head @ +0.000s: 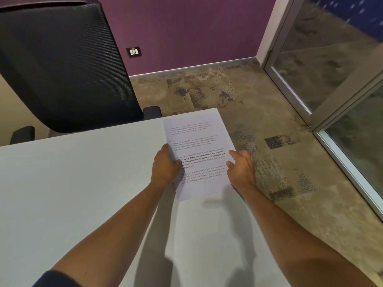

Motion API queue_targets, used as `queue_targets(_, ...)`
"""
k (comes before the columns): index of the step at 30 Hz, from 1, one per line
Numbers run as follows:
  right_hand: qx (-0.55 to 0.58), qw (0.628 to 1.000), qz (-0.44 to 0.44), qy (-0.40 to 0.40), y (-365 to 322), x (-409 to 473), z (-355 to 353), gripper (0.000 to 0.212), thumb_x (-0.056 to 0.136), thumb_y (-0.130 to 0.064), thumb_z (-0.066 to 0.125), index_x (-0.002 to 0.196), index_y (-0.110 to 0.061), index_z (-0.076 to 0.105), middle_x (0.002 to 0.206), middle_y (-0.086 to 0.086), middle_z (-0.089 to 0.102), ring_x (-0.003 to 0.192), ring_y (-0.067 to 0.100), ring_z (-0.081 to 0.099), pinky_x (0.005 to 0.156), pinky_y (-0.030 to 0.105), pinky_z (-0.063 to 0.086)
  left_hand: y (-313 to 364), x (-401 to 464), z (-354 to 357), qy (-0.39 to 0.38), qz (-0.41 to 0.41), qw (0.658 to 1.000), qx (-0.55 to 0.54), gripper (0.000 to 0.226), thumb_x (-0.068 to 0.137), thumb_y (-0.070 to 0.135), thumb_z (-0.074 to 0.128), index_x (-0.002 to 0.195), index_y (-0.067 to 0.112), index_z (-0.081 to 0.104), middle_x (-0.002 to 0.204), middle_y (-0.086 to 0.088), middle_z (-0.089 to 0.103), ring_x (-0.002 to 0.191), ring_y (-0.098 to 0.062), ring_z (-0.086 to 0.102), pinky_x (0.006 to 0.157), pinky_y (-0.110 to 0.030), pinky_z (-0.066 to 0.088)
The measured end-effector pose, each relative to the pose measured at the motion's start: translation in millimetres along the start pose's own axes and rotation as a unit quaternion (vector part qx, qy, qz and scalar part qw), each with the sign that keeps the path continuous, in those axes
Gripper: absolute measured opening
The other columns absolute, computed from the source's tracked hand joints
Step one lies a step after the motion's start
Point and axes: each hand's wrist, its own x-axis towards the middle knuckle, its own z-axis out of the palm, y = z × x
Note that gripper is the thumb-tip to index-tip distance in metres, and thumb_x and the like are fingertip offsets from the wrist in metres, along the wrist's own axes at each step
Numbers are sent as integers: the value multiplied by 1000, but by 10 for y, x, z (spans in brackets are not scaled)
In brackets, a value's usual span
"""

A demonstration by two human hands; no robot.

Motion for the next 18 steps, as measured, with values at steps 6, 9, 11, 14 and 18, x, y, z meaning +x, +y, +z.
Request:
queue_targets(6, -102, 993, -43, 28, 28, -3, 21, 39, 94, -13, 58, 133, -9, 57, 119, 13, 57, 109, 31, 46, 89, 43, 44, 51, 33, -6, 5, -18, 998, 54, 42, 87, 19, 66, 124, 9, 48, 119, -15, 56, 102, -32, 60, 74, -38, 50)
queue_targets(9, -94, 994, -45, 43, 29, -67, 16, 38, 97, -12, 50, 135, -8, 54, 124, 14, 57, 110, 32, 47, 90, 43, 39, 89, -10, -19, 6, -30, 995, 92, 45, 89, 27, 64, 127, 10, 46, 122, -13, 52, 104, -31, 58, 79, -40, 50)
queue_targets(11, -76, 995, -34, 63, -6, -122, 14, 40, 98, -11, 47, 138, -8, 50, 130, 12, 57, 114, 33, 47, 93, 45, 36, 102, -46, -45, 21, -40, 994, 100, 47, 89, 30, 64, 127, 9, 47, 122, -14, 52, 105, -31, 58, 78, -39, 49)
queue_targets(14, -51, 993, -46, 92, -88, -297, 21, 40, 99, -9, 46, 138, -5, 50, 132, 12, 58, 117, 33, 49, 96, 46, 36, 98, -157, -102, 35, -55, 992, 104, 48, 89, 32, 61, 127, 6, 47, 123, -16, 53, 107, -34, 57, 80, -41, 48)
queue_targets(18, 110, 982, -106, 114, -195, -738, 69, 32, 97, 2, 49, 128, 6, 58, 125, 21, 62, 117, 37, 55, 100, 48, 45, 50, -452, -225, 32, -54, 994, 85, 52, 90, 30, 58, 133, 3, 47, 128, -18, 54, 113, -35, 56, 87, -41, 46)
